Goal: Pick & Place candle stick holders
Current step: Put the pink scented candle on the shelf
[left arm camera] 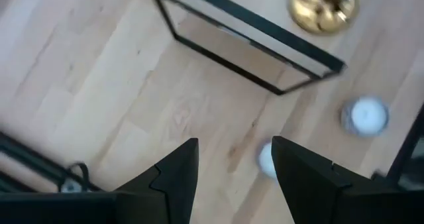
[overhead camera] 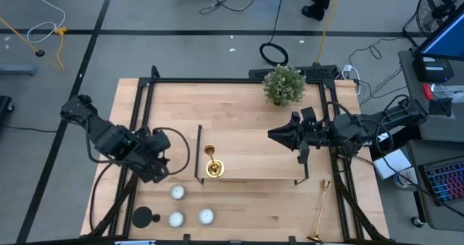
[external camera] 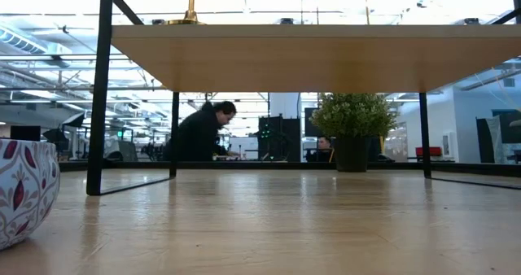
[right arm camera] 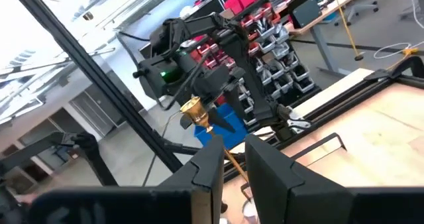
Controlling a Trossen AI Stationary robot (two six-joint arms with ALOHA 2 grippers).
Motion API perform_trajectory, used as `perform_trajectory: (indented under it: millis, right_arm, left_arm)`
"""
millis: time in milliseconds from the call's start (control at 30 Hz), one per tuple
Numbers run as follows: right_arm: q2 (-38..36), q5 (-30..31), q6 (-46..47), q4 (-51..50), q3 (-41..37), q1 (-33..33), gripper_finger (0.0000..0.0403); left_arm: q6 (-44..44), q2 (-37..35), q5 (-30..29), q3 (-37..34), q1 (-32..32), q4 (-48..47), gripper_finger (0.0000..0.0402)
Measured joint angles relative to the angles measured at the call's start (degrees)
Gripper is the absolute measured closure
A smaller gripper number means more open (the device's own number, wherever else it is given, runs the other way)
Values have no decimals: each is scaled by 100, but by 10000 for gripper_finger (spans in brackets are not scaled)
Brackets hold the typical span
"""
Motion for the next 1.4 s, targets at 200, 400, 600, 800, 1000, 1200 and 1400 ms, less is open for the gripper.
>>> perform_trajectory:
  millis: [200, 400, 600, 800, 1000, 1200, 1400]
  right_arm:
    - [0, -3, 87, -4, 0, 1, 342]
    - [0, -6, -4, -49, 0, 1, 342]
    - [33, 24, -138, -45, 0, -1, 342]
    - [159, 169, -145, -46, 0, -1, 342]
    - [301, 176, -22, -31, 0, -81, 342]
    - [376, 176, 22, 84, 0, -130, 342]
    - [376, 176, 30, 86, 0, -130, 342]
  left_arm:
    - [564, 0, -146, -213, -507, 11, 204]
    - [171, 2, -246, -1123, -886, 568, 204]
    - [-429, 4, 199, -2119, -857, 1592, 204]
    - [-1071, 4, 945, -2696, -514, 2051, 204]
    - [-1718, -4, 1218, -2879, -185, 2579, 204]
    - [-951, -4, 1174, -2887, -120, 3023, 204]
    - [-12, -4, 649, -2887, -548, 2968, 204]
